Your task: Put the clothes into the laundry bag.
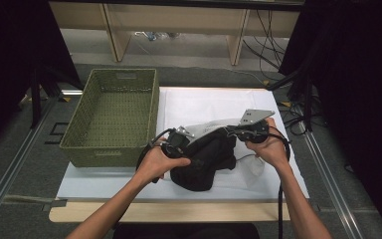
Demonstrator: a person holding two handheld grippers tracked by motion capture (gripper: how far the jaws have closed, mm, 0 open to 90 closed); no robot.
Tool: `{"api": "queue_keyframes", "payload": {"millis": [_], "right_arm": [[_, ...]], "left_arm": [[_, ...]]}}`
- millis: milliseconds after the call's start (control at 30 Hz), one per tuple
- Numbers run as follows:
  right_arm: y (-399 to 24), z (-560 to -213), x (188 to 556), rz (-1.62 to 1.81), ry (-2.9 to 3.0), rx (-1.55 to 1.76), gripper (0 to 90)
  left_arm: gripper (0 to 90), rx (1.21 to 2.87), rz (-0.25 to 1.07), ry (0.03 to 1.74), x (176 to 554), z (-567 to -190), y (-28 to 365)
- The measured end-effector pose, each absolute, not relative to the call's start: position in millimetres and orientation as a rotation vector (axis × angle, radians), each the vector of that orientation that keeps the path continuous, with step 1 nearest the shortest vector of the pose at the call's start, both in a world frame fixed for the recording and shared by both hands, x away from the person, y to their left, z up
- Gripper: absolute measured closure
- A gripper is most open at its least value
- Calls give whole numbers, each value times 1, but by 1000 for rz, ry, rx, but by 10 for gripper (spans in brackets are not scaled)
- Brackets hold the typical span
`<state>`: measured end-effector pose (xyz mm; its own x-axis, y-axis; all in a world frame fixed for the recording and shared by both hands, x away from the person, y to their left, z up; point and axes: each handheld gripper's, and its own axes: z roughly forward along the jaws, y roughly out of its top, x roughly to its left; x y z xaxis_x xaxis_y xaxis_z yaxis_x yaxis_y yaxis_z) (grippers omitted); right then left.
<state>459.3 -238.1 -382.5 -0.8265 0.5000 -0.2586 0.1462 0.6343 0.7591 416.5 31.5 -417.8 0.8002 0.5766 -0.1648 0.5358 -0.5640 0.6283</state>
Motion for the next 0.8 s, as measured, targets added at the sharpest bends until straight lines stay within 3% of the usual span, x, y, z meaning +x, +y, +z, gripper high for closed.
{"api": "queue_keyframes", "payload": {"millis": [100,167,300,367,567,700,800], "right_arm": [[-238,-383,459,1057,2405,496,900],[-238,-383,458,1058,2409,501,900],[-236,-383,458,1061,2412,487,900],[-235,-383,458,1059,2412,477,900],[-236,-380,456,1066,2411,494,900],[-235,-381,457,1058,2415,486,900],[-235,-381,457,1064,2416,488,900]], "left_arm": [[147,2265,34,856,417,-435,24],[178,2263,-49,827,420,-442,19],[571,2230,-44,772,418,-433,7],[672,2249,-12,761,419,-428,5],[766,2199,7,778,432,-415,11],[788,2104,15,820,445,-404,12],[788,2128,87,805,449,-400,6]]}}
